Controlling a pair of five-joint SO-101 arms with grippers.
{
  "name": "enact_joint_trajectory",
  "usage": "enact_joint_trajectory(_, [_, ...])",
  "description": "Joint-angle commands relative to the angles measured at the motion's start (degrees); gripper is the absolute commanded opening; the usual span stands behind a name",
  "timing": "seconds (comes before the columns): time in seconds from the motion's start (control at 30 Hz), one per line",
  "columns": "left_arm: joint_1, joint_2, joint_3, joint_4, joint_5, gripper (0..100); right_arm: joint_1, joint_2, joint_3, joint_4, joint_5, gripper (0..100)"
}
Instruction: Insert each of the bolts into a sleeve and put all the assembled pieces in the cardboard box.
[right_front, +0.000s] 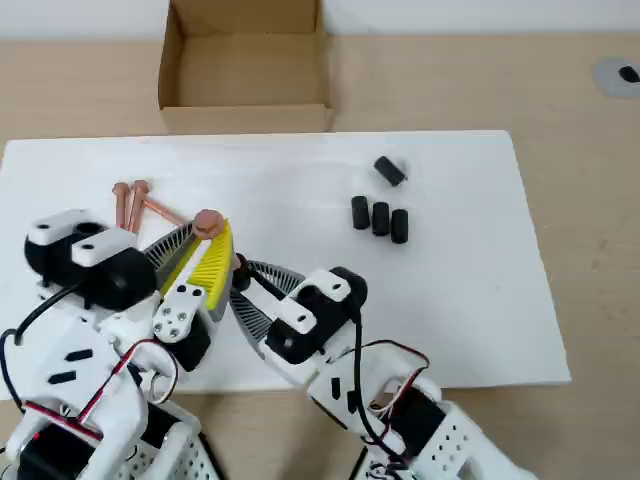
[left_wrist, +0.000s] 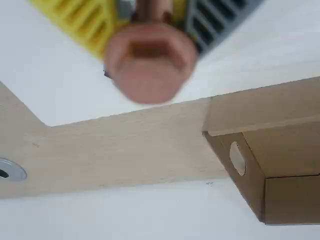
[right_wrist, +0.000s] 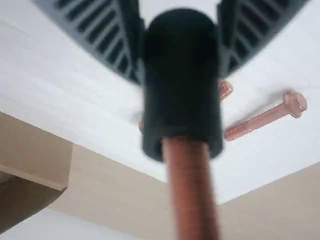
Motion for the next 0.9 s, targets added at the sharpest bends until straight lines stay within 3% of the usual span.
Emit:
enact_joint_trajectory(0.0, [0.8, 0.1, -0.3, -1.2, 0.4, 1, -0.4, -5.1, -0.1, -1.1, -0.1, 0.9])
enact_joint_trajectory(0.7, [0.4, 0.1, 3.2, -0.8, 0.0, 1, -0.4, -5.1, -0.1, -1.1, -0.1, 0.9])
enact_joint_trajectory(0.87, [0.4, 0.0, 2.9, -0.4, 0.4, 10, -0.4, -5.1, -0.1, -1.1, -0.1, 0.9])
